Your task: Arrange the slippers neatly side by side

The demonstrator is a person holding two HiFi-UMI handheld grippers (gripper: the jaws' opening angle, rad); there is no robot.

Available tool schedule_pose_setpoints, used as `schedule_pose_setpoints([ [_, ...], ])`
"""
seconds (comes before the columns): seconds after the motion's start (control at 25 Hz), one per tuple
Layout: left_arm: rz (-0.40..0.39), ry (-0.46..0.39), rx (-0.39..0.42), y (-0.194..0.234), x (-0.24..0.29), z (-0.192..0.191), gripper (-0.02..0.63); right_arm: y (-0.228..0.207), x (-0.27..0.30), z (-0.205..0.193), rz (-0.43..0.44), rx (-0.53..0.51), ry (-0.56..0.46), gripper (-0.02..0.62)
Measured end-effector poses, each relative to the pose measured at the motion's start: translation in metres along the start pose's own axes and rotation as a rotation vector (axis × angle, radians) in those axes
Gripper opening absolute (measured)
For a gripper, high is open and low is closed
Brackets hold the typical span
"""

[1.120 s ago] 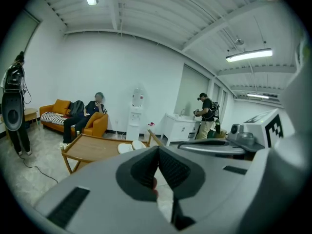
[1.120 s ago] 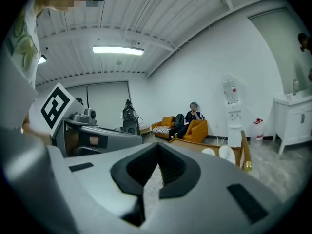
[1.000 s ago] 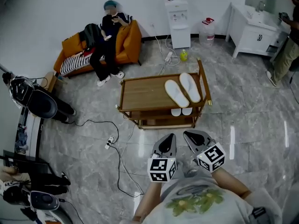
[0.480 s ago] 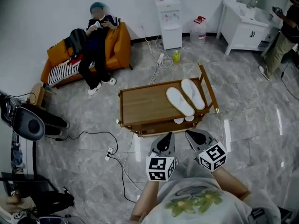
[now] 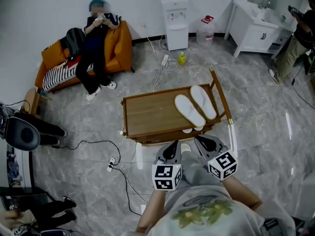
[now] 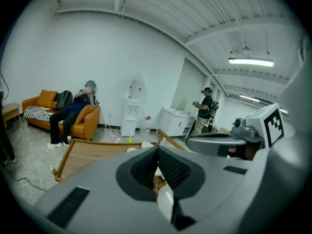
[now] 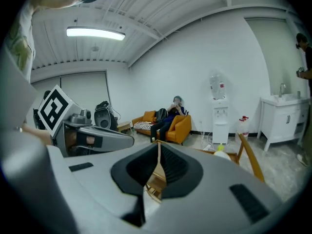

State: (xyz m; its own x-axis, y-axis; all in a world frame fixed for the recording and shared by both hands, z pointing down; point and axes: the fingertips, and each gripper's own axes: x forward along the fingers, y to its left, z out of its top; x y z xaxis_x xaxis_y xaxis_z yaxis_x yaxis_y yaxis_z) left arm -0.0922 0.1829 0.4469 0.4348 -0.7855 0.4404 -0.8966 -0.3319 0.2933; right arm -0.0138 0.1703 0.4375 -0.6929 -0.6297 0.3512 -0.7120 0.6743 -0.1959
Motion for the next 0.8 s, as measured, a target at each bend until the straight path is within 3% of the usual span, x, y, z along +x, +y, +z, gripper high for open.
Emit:
schedule_pose_setpoints([
  [0.52, 0.091, -0.047, 0.081, 0.068, 0.055, 0.081, 0.017, -0.055, 0.086, 0.047, 0.045, -0.014, -0.041, 0.08],
  [0.8, 0.089, -0.029, 0.101, 0.078, 0.094, 0.093, 0.017, -0.092, 0.112, 0.05, 0.042, -0.008, -0.009, 0.138],
])
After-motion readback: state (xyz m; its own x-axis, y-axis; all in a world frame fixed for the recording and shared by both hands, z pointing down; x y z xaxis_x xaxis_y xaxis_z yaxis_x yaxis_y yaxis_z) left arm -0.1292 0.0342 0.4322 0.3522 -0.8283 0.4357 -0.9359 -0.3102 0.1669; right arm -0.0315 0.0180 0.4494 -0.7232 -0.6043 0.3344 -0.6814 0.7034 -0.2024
